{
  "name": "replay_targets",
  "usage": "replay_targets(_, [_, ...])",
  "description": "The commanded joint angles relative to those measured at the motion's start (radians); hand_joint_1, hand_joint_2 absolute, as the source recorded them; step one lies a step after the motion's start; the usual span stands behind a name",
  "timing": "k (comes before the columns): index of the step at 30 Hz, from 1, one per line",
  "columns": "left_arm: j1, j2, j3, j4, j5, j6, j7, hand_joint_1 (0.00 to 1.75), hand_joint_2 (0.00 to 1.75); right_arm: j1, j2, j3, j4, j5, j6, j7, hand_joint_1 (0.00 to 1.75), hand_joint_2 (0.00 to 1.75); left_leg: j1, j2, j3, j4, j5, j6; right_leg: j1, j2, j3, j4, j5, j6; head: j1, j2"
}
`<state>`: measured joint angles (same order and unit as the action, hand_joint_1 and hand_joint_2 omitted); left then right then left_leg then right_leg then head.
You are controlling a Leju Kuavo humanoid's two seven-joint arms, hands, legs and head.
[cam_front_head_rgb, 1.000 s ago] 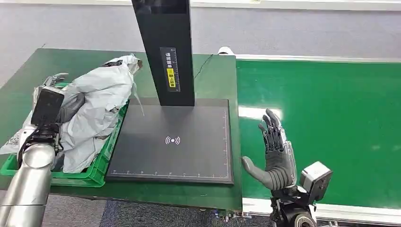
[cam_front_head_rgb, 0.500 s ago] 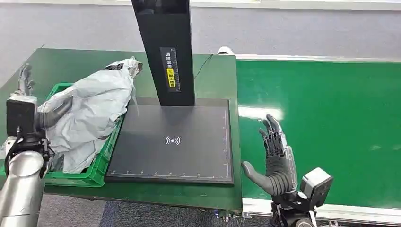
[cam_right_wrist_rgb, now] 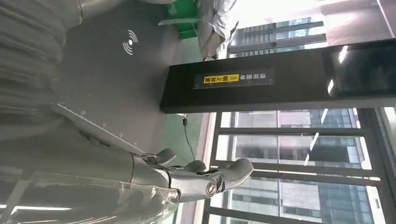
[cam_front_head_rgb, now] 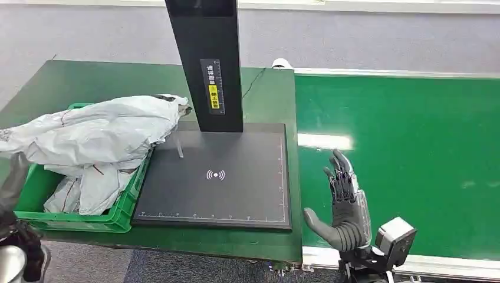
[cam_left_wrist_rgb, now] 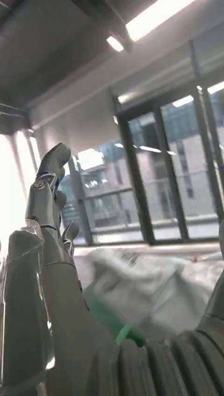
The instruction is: Moved the parcel from conveyor to table for the left to box.
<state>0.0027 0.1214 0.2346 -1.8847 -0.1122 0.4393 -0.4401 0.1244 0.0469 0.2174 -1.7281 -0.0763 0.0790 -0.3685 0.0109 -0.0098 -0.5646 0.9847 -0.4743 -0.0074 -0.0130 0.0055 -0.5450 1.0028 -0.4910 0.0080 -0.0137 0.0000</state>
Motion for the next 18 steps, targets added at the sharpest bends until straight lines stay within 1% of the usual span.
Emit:
replay_targets(1, [0.281, -0.176, -0.116, -0.263, 0.024, 0.004, -0.1, 0.0, 1.75, 0.018, -0.016, -0.01, 0.018, -0.01, 0.002, -0.005, 0.0, 1.75, 0.0, 0.002, 0.001, 0.0, -0.001, 0.001, 0.0, 0.002, 0.001, -0.001, 0.0, 0.0, 0.0, 0.0])
replay_targets(2, [0.294, -0.175, -0.152, -0.257, 0.018, -0.006, -0.095, 0.0, 1.75, 0.018, -0.017, -0.012, 0.022, -0.013, -0.001, -0.011, 0.0, 1.75, 0.0, 0.004, 0.002, -0.001, -0.002, 0.001, 0.0, 0.003, 0.002, -0.003, 0.0, 0.0, 0.0, 0.0])
replay_targets(3, [0.305, -0.17, -0.197, -0.25, 0.066, -0.072, -0.056, 0.0, 1.75, 0.021, -0.018, -0.012, 0.023, -0.014, -0.002, -0.013, 0.0, 1.75, 0.0, 0.002, 0.002, -0.001, -0.001, 0.001, 0.0, 0.001, 0.002, -0.002, 0.0, 0.0, 0.0, 0.0])
replay_targets(4, [0.31, -0.188, -0.235, -0.228, 0.077, -0.117, -0.033, 0.0, 1.75, 0.022, -0.016, -0.014, 0.02, -0.016, -0.002, -0.014, 0.0, 1.75, 0.0, 0.0, 0.001, -0.001, -0.001, 0.001, 0.0, 0.0, 0.002, -0.002, -0.001, 0.0, 0.0, 0.0])
replay_targets(6, [0.307, -0.204, -0.257, -0.201, 0.101, -0.155, -0.012, 0.0, 1.75, 0.023, -0.012, -0.016, 0.016, -0.016, 0.0, -0.015, 0.0, 1.75, 0.0, -0.002, 0.002, -0.001, 0.0, 0.001, 0.0, -0.003, 0.001, -0.003, -0.001, 0.001, 0.0, 0.0])
replay_targets(7, [0.304, -0.218, -0.274, -0.176, 0.155, -0.23, 0.024, 0.0, 1.75, 0.019, -0.003, -0.018, 0.011, -0.016, 0.002, -0.013, 0.0, 1.75, 0.0, -0.002, 0.001, -0.001, 0.0, 0.001, 0.0, -0.003, 0.0, -0.003, -0.001, 0.001, 0.0, 0.0])
replay_targets(8, [0.299, -0.23, -0.277, -0.157, 0.152, -0.234, 0.017, 0.0, 1.75, 0.015, -0.001, -0.017, 0.009, -0.013, 0.002, -0.007, 0.0, 1.75, 0.0, -0.001, 0.001, -0.001, 0.0, 0.001, 0.0, -0.002, 0.0, -0.003, 0.0, 0.0, 0.0, 0.0])
replay_targets(9, [0.301, -0.218, -0.297, -0.143, 0.146, -0.286, 0.041, 0.0, 1.75, 0.009, 0.003, -0.017, 0.007, -0.01, 0.004, -0.002, 0.0, 1.75, 0.0, 0.0, 0.001, -0.001, -0.001, 0.001, 0.0, -0.001, 0.0, -0.002, -0.001, 0.001, 0.0, 0.0])
replay_targets(10, [0.305, -0.207, -0.317, -0.136, 0.143, -0.371, 0.052, 0.0, 1.75, 0.002, 0.003, -0.016, 0.007, -0.004, 0.011, 0.004, 0.0, 1.75, -0.001, 0.0, 0.002, -0.001, -0.001, 0.001, -0.001, -0.001, 0.0, -0.002, -0.001, 0.001, 0.0, 0.0])
replay_targets(11, [0.31, -0.214, -0.315, -0.134, 0.141, -0.377, 0.049, 0.0, 1.75, -0.003, 0.005, -0.017, 0.009, -0.003, 0.013, 0.006, 0.0, 1.75, 0.0, 0.0, 0.001, -0.001, 0.0, 0.001, 0.0, -0.001, 0.0, -0.003, 0.0, 0.0, 0.0, 0.0])
replay_targets(12, [0.312, -0.178, -0.348, -0.13, 0.14, -0.471, 0.055, 0.0, 1.75, -0.01, 0.001, -0.016, 0.011, 0.0, 0.018, 0.009, 0.0, 1.75, -0.001, 0.0, 0.002, -0.001, 0.0, 0.001, 0.0, -0.001, 0.001, -0.002, 0.0, 0.0, 0.0, 0.0])
replay_targets(13, [0.316, -0.133, -0.388, -0.118, 0.118, -0.651, 0.079, 0.0, 1.75, -0.033, -0.009, -0.011, 0.035, -0.001, 0.035, 0.013, 0.0, 1.75, -0.001, 0.0, 0.002, -0.001, -0.001, 0.001, -0.001, -0.001, 0.002, -0.002, -0.001, 0.001, 0.0, 0.0])
replay_targets(14, [0.323, -0.149, -0.38, -0.11, 0.106, -0.669, 0.07, 0.0, 1.75, -0.043, -0.008, -0.013, 0.049, -0.002, 0.038, 0.013, 0.0, 1.75, -0.001, 0.001, 0.002, -0.002, 0.0, 0.001, -0.001, 0.0, 0.002, -0.003, 0.0, 0.0, 0.0, 0.0])
replay_targets(15, [0.317, -0.124, -0.407, -0.096, 0.073, -0.741, 0.082, 0.0, 1.75, -0.047, -0.01, -0.012, 0.057, -0.003, 0.043, 0.011, 0.0, 1.75, 0.0, 0.0, 0.002, -0.001, 0.0, 0.001, 0.0, 0.0, 0.002, -0.002, 0.0, 0.0, 0.0, 0.0])
replay_targets(16, [0.307, -0.121, -0.42, -0.071, 0.053, -0.778, 0.092, 0.0, 1.75, -0.049, -0.011, -0.011, 0.063, -0.004, 0.046, 0.01, 0.0, 1.75, 0.0, 0.0, 0.003, -0.001, 0.0, 0.001, 0.0, 0.0, 0.003, -0.002, 0.0, 0.0, 0.0, 0.0])
replay_targets(18, [0.288, -0.119, -0.431, -0.033, 0.012, -0.79, 0.1, 0.0, 1.75, -0.043, -0.011, -0.008, 0.065, -0.006, 0.049, 0.006, 0.0, 1.75, 0.0, 0.0, 0.003, -0.003, 0.0, 0.001, 0.0, -0.001, 0.004, -0.003, 0.0, 0.0, 0.0, 0.0])
